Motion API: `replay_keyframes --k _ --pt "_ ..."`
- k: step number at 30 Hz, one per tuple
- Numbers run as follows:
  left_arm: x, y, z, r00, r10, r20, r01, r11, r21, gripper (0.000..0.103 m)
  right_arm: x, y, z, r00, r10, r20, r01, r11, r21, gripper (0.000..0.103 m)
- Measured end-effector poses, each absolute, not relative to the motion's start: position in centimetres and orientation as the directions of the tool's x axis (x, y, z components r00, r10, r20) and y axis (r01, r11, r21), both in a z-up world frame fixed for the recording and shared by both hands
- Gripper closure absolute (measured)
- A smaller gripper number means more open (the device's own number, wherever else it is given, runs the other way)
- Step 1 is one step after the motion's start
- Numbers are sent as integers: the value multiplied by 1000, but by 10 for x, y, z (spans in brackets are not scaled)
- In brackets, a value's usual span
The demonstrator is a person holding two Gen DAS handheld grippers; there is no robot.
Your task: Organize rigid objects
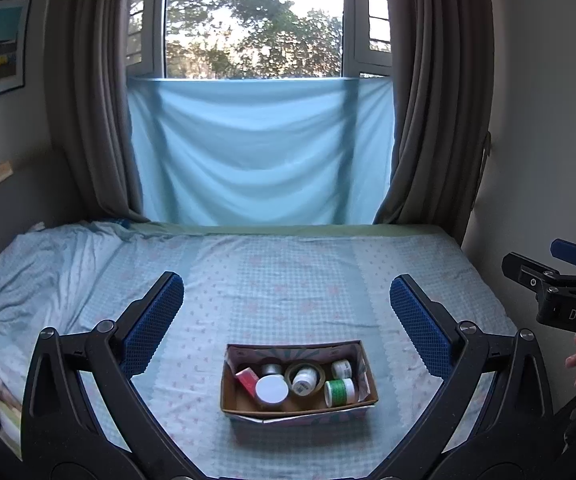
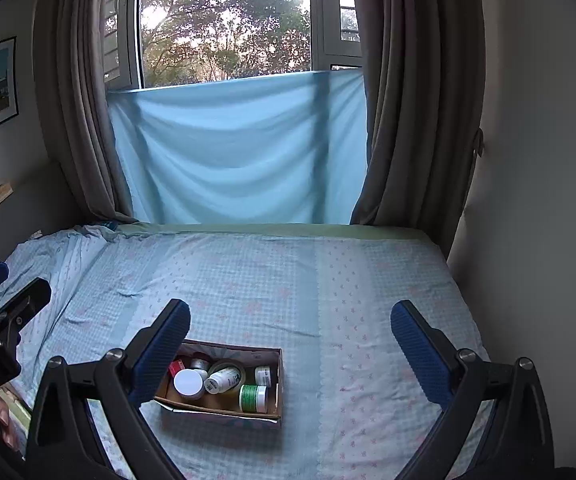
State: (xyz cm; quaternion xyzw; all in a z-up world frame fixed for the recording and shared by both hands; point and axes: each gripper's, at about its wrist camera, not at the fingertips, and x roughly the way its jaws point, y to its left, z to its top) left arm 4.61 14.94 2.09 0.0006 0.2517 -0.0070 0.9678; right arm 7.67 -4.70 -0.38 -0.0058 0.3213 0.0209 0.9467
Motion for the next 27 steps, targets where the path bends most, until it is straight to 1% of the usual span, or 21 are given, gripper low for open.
replay_keyframes --k 27 --pt "48 147 25 886 -15 -463 19 1000 5 0 81 -50 -2 794 14 -608 -19 1000 -1 3"
